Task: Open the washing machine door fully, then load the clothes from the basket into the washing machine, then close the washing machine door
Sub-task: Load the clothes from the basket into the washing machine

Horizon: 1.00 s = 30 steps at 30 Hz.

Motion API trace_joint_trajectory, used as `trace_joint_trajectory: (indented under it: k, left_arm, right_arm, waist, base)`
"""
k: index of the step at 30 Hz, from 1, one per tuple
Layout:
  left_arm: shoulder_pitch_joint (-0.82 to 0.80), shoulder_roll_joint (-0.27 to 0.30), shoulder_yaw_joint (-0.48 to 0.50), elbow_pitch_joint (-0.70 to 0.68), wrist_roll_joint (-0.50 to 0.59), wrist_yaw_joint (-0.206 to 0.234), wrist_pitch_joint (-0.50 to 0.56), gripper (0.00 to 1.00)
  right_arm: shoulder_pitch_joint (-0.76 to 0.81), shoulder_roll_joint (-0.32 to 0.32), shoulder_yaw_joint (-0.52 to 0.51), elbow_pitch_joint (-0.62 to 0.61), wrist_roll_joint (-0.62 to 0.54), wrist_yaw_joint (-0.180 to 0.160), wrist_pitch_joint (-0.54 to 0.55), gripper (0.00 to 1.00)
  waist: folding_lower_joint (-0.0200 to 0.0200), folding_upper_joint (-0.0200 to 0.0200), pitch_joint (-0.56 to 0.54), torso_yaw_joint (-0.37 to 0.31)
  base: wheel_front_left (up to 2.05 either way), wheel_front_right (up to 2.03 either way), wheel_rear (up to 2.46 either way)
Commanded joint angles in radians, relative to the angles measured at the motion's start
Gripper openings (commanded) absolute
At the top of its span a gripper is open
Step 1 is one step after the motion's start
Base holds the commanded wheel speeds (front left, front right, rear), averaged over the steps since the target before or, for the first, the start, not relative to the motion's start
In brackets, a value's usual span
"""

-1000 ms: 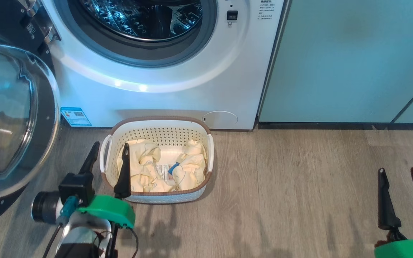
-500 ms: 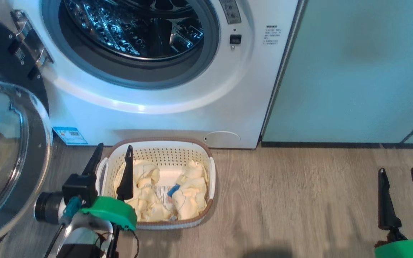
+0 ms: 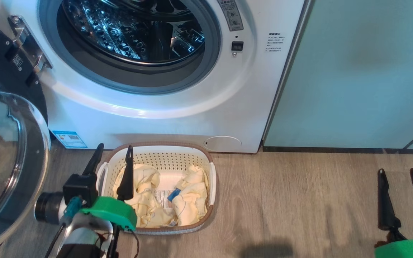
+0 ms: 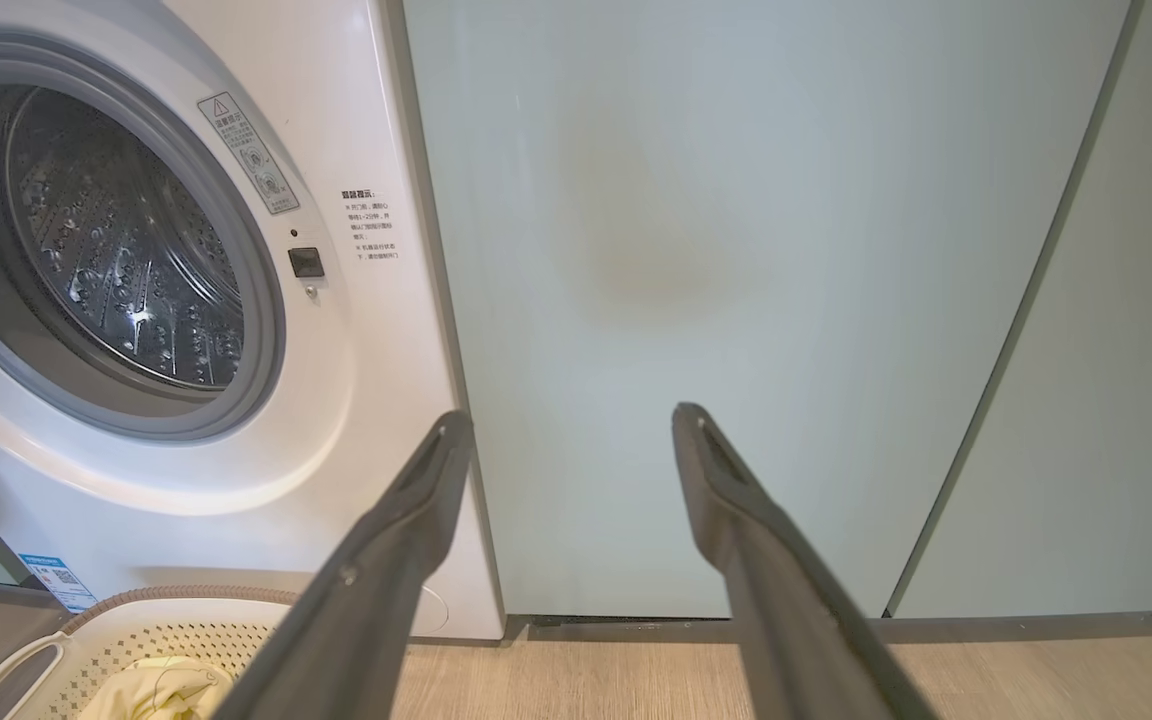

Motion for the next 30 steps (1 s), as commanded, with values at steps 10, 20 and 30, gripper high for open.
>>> trace_joint_trajectory:
  k: [10, 20, 30]
  left_arm:
    - [-0.038, 0.022, 0.020, -0.027, -0.016, 0.011, -0.001, 1.00]
    - [-0.033, 0.027, 0.001, -0.021, -0.028, 0.001, 0.016, 1.00]
    - [-0.103, 0.021, -0.071, 0.151, -0.077, -0.091, 0.108, 1.00]
  right_arm:
    - [-0.034, -0.015, 0.016, -0.029, 0.007, 0.001, -0.010, 1.00]
    - [-0.032, -0.015, 0.022, -0.029, 0.009, 0.001, -0.010, 1.00]
    - [-0.049, -0.015, 0.031, -0.039, 0.013, 0.001, -0.010, 1.00]
  waist:
    - [0.0001, 0.0000, 0.003, 0.010]
    - [0.0001, 0.0000, 0.005, 0.012]
    - [0.0001, 0.0000, 0.061, 0.000]
  base:
    - [0.00, 0.00, 0.00]
    - [0.00, 0.00, 0.00]
    - [0.00, 0.00, 0.00]
